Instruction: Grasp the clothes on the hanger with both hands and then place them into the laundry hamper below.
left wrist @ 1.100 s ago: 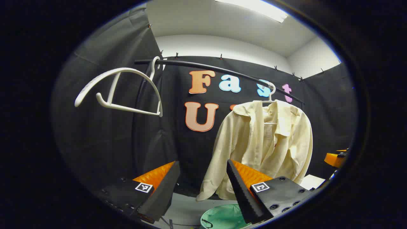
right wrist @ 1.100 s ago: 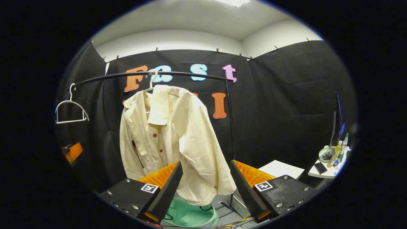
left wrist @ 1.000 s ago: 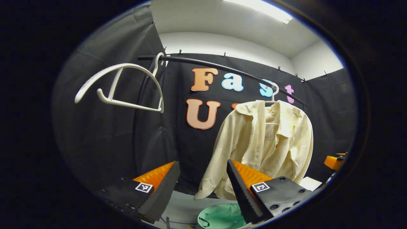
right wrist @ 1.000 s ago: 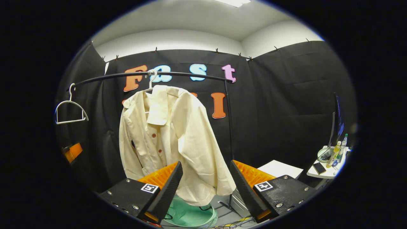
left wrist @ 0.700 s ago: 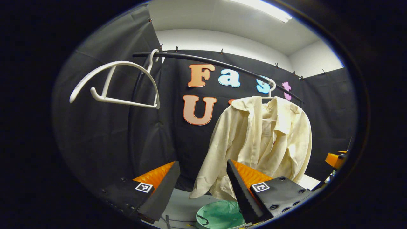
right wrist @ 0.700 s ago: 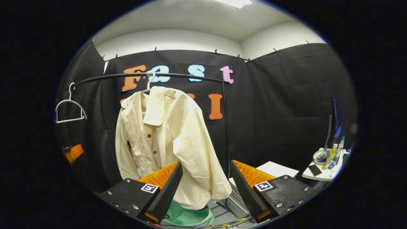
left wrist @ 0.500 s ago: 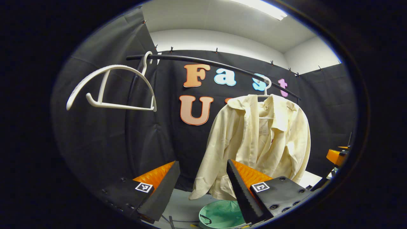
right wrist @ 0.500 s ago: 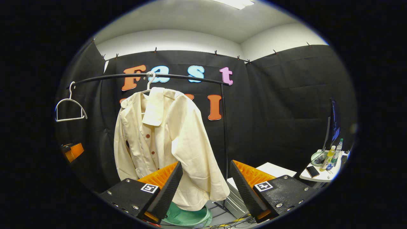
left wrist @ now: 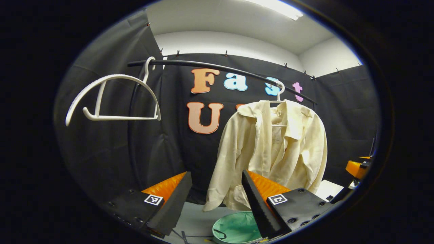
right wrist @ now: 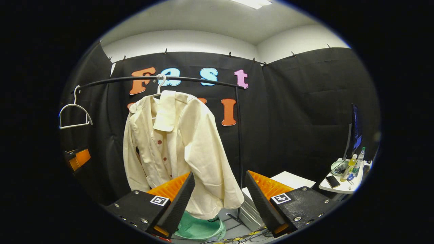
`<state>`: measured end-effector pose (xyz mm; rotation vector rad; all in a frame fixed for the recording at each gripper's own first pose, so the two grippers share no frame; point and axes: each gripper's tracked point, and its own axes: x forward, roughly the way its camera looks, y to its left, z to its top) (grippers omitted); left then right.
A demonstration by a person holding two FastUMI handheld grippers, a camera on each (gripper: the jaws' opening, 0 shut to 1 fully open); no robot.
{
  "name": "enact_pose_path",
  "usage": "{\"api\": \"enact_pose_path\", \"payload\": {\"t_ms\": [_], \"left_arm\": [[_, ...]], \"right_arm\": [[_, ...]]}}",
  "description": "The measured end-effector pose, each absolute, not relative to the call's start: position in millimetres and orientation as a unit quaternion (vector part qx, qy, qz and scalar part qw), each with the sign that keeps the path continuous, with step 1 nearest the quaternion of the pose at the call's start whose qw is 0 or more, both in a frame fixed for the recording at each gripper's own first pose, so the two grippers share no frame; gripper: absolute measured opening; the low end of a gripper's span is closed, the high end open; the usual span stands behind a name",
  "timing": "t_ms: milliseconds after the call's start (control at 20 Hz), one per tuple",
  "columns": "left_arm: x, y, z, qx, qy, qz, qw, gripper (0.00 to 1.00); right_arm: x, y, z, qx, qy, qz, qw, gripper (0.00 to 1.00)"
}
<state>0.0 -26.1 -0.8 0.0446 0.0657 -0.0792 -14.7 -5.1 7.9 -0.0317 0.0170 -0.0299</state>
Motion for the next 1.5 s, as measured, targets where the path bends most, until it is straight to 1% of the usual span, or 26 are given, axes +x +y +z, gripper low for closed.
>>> {"api": "enact_pose_path", "payload": {"t_ms": [50,450,500,550,600,750,1200,1250,1300,1350,1400,1500], "left_arm": [[1,-25,-1,0.021,0.034,-0.039,0.998,0.97],[6,-20,-5,0.026,0.042,-0.033,0.998,0.97],[7,-19,-5,0.025,0.044,-0.032,0.998,1.0],[8,-19,-6,0.024,0.045,-0.032,0.998,1.0],[9,-18,-6,0.023,0.047,-0.031,0.998,0.97],[12,-17,-9,0.023,0.051,-0.029,0.998,0.97],[30,-7,-16,0.032,0.064,-0.022,0.997,0.97],[31,-6,-17,0.032,0.064,-0.021,0.997,1.0],[34,-6,-18,0.033,0.066,-0.02,0.997,0.97],[34,-5,-19,0.034,0.066,-0.019,0.997,0.97],[37,-4,-19,0.036,0.067,-0.019,0.997,1.0],[42,-4,-21,0.038,0.07,-0.019,0.997,0.94]], "right_arm": [[-12,1,8,-0.015,0.009,-0.009,1.0,0.94],[35,61,15,-0.009,0.002,0.053,0.999,0.94],[42,70,18,-0.008,-0.001,0.062,0.998,0.94],[49,78,21,-0.007,-0.004,0.07,0.998,0.94],[56,87,24,-0.008,-0.007,0.078,0.997,0.94],[80,108,24,-0.002,-0.009,0.099,0.995,0.94],[141,149,-1,0.011,0.019,0.127,0.992,0.94],[145,152,-4,0.012,0.024,0.128,0.991,0.94],[149,156,-6,0.015,0.028,0.13,0.991,0.94],[152,159,-9,0.017,0.032,0.131,0.991,0.94],[156,161,-11,0.017,0.036,0.132,0.99,0.94],[162,166,-13,0.017,0.037,0.129,0.991,0.94]]}}
